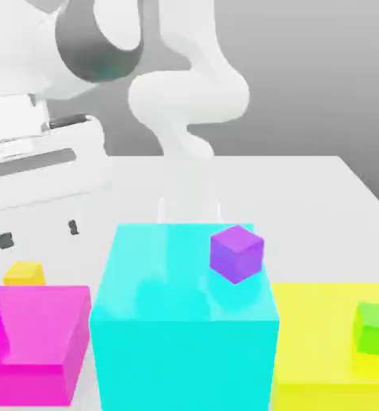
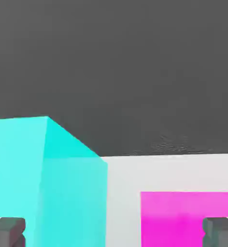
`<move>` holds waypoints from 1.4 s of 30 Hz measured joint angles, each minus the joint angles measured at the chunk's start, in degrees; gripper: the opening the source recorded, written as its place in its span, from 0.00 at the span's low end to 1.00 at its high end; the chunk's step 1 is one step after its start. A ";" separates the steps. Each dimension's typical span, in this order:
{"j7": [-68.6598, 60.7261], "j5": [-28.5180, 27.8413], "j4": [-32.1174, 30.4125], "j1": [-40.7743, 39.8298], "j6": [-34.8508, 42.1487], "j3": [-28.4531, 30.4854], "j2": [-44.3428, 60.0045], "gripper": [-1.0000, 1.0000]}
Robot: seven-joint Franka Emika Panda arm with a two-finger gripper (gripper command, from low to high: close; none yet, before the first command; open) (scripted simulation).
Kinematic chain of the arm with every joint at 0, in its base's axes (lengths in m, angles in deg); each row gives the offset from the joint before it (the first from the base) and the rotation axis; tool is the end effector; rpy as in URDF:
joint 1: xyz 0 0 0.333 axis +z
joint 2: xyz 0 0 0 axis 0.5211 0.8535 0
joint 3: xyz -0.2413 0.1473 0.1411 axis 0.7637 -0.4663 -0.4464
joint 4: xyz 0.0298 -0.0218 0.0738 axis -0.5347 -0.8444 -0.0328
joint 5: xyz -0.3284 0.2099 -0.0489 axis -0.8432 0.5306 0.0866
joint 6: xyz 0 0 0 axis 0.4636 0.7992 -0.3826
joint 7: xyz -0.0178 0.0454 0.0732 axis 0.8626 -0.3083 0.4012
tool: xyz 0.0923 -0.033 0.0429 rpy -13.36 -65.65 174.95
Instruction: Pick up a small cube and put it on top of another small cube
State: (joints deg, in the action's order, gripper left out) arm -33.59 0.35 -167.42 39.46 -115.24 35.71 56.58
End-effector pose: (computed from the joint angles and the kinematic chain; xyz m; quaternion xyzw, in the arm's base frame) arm 0.3963 -0.2298 0.3136 -0.9037 0.3929 -0.0885 0.1452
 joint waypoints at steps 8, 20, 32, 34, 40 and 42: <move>-13.06 1.40 -6.15 -8.34 -7.68 5.06 11.54 0.50; -25.85 9.18 -7.28 -20.75 -18.13 -2.42 22.98 0.50; -31.80 16.98 -5.81 -26.74 -20.04 -9.98 27.01 0.00; -28.49 12.66 -6.63 -23.49 -18.94 -5.88 24.79 0.00; -17.43 -2.16 -9.21 -14.41 -15.46 6.33 17.41 0.00; -13.77 -7.14 -10.01 -12.56 -14.32 9.28 14.96 0.00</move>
State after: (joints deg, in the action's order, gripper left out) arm -47.36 -6.79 -177.43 26.90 -129.55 44.99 71.54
